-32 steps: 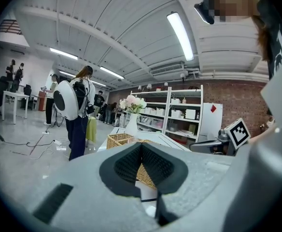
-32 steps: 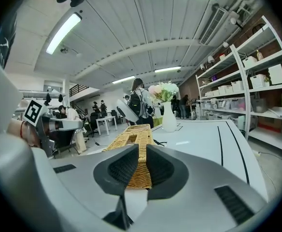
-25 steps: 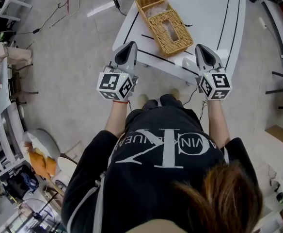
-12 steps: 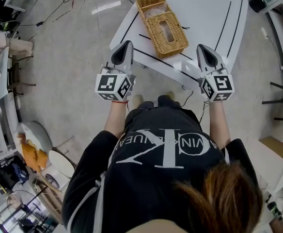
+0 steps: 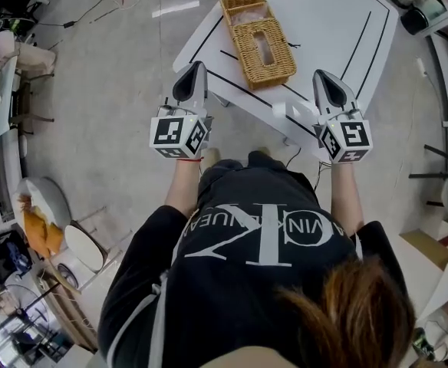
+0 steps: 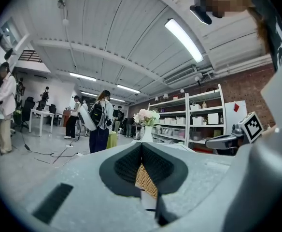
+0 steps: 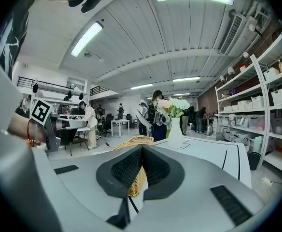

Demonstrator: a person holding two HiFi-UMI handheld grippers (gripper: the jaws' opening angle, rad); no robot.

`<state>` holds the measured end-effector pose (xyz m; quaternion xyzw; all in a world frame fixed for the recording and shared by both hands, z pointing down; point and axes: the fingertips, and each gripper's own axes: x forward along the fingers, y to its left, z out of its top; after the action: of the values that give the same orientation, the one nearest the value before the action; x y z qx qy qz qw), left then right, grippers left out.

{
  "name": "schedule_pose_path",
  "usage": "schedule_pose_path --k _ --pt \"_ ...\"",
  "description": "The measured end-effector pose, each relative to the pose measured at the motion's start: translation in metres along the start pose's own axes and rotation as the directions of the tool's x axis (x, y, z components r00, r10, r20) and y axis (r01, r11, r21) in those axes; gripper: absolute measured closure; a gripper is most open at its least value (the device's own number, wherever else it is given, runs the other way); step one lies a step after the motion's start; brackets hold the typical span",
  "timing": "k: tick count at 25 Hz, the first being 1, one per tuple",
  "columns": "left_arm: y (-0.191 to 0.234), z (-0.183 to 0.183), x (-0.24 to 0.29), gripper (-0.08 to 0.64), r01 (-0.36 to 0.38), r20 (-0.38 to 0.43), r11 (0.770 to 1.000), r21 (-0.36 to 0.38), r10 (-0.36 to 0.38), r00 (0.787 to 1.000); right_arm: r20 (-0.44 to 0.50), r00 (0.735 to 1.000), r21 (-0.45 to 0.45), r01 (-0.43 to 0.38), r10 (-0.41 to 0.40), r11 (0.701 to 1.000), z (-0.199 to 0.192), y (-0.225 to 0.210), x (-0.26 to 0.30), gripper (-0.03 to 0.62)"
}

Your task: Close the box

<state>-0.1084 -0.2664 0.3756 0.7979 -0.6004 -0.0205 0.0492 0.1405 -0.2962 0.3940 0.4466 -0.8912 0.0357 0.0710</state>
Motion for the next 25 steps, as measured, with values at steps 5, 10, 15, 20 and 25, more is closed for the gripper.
schedule_pose_path --k 5,10,15,20,25 --pt "-0.002 0.002 -0.007 0.549 -0.035 0.021 0.999 0.010 0.035 0.999 0.015 1.000 -0.009 -0.025 0.025 1.000 0.001 0.001 -0.003 0.594" --pt "-0.004 0.010 -0.014 0.549 -0.061 0.047 0.998 0.014 0.060 0.997 0.029 0.999 -0.020 -0.044 0.044 0.999 0.008 0.004 -0.005 0.594" --pt "-0.007 0.015 -0.017 0.549 -0.073 0.063 0.997 0.019 0.072 0.995 0.037 0.997 -0.027 -0.059 0.060 0.998 0.012 0.005 -0.007 0.594" --pt "-0.007 0.018 -0.020 0.549 -0.087 0.074 0.996 0.027 0.085 0.994 0.044 0.997 -0.030 -0.064 0.065 0.997 0.012 0.005 -0.007 0.594" --pt "-0.007 0.017 -0.024 0.549 -0.098 0.071 0.995 0.028 0.096 0.993 0.050 0.996 -0.034 -0.071 0.072 0.997 0.014 0.009 -0.009 0.594"
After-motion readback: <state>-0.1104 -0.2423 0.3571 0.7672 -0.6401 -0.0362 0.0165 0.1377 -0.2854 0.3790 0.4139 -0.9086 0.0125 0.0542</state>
